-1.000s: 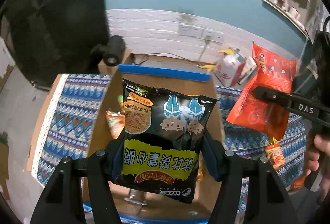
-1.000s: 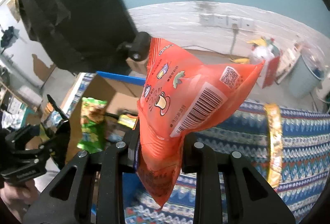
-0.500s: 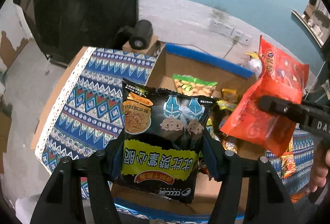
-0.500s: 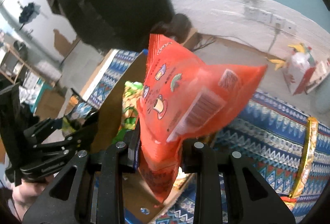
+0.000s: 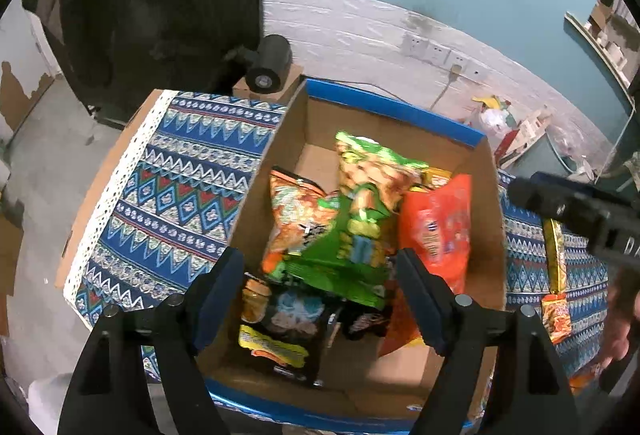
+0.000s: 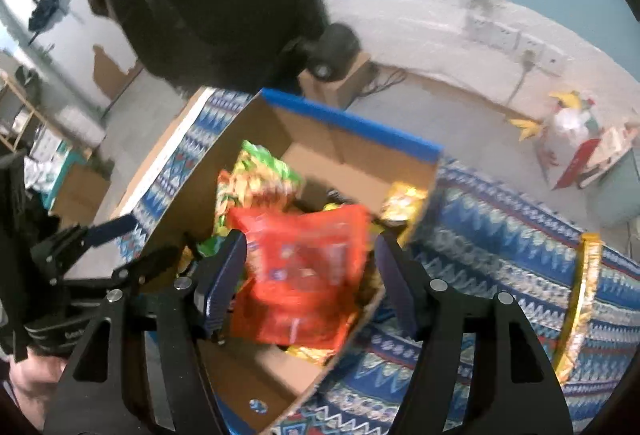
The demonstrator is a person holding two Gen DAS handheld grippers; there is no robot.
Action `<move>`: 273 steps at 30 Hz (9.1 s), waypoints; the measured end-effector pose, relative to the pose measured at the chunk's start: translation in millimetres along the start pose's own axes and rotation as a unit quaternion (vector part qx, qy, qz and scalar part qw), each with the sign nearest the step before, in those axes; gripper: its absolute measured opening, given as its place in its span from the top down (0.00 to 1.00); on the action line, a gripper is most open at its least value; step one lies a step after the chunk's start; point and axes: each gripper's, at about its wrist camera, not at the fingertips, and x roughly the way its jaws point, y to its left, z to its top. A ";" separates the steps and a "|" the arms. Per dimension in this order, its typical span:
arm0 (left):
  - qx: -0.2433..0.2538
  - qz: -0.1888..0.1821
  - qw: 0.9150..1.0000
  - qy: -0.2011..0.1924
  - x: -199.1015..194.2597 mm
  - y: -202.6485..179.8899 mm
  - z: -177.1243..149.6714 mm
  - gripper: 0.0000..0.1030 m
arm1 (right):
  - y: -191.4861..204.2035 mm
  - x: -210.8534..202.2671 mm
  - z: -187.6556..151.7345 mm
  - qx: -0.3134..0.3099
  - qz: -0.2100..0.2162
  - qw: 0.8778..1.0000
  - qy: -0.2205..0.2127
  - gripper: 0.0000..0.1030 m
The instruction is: Organize snacks
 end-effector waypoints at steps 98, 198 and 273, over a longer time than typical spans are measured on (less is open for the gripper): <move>0.288 -0.190 0.923 0.170 110.4 -403.5 -114.7 0.16 | -341.5 -78.5 -258.4 0.195 -0.212 0.952 0.098 0.70; 0.095 -0.085 0.992 -0.022 -17.8 -112.8 -12.7 0.56 | -87.7 -63.1 -60.0 0.076 -0.055 0.995 -0.038 0.71; 0.083 0.001 0.991 -0.106 -102.2 -76.9 -12.2 0.01 | -2.3 -130.3 -60.7 -0.029 -0.095 0.987 -0.127 0.24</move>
